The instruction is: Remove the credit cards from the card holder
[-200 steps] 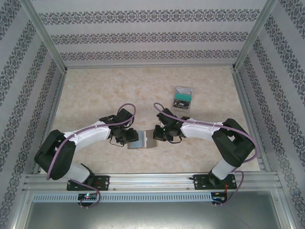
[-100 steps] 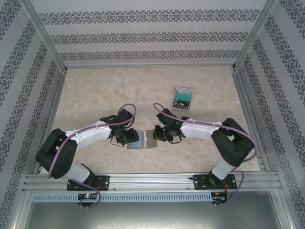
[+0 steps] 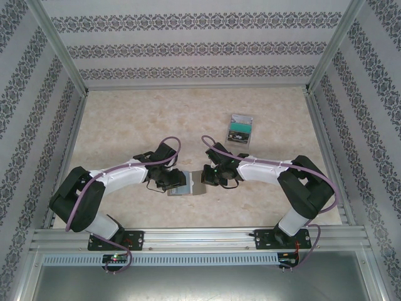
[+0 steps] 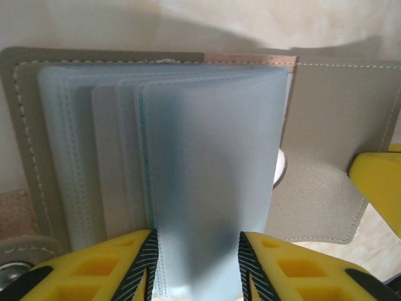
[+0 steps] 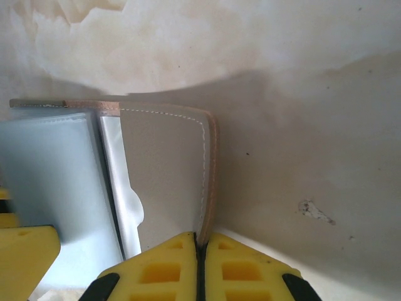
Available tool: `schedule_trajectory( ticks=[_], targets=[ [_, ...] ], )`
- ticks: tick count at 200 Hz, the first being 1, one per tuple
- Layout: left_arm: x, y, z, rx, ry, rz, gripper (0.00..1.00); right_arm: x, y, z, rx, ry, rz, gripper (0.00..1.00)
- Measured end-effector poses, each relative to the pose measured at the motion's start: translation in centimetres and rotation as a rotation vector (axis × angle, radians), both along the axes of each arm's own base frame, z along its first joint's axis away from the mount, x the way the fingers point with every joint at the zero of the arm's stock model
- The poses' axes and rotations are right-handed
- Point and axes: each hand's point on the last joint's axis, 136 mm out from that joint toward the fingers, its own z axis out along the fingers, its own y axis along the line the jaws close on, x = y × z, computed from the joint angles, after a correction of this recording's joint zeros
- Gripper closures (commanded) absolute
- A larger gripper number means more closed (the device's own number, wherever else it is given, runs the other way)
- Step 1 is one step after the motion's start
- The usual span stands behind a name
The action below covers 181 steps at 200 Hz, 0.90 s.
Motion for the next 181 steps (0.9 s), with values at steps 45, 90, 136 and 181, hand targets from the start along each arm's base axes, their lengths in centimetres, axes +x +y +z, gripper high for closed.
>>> schedule_trajectory(
  ticks=[45,90,136,181],
  targets=[
    [0.1,-0.8,0.6,-0.039,0.001,-0.014,0.53,-0.1,0.0,-0.2,-0.005,0.006,0.001,1.00],
    [1.1,-2.0,2.3,-0.089,-0.031,-0.036,0.52,-0.1,0.0,-0.3,-0.006,0.007,0.000,1.00],
    [2.2,-4.2,3.9,-0.156,-0.063,-0.078,0.55,0.0,-0.1,-0.3,-0.006,0.007,0.000,1.00],
    [2.0,-4.5,4.1,-0.166,-0.068,-0.101,0.57,0.2,-0.2,-0.3,-0.005,0.007,-0.007,1.00]
  ],
)
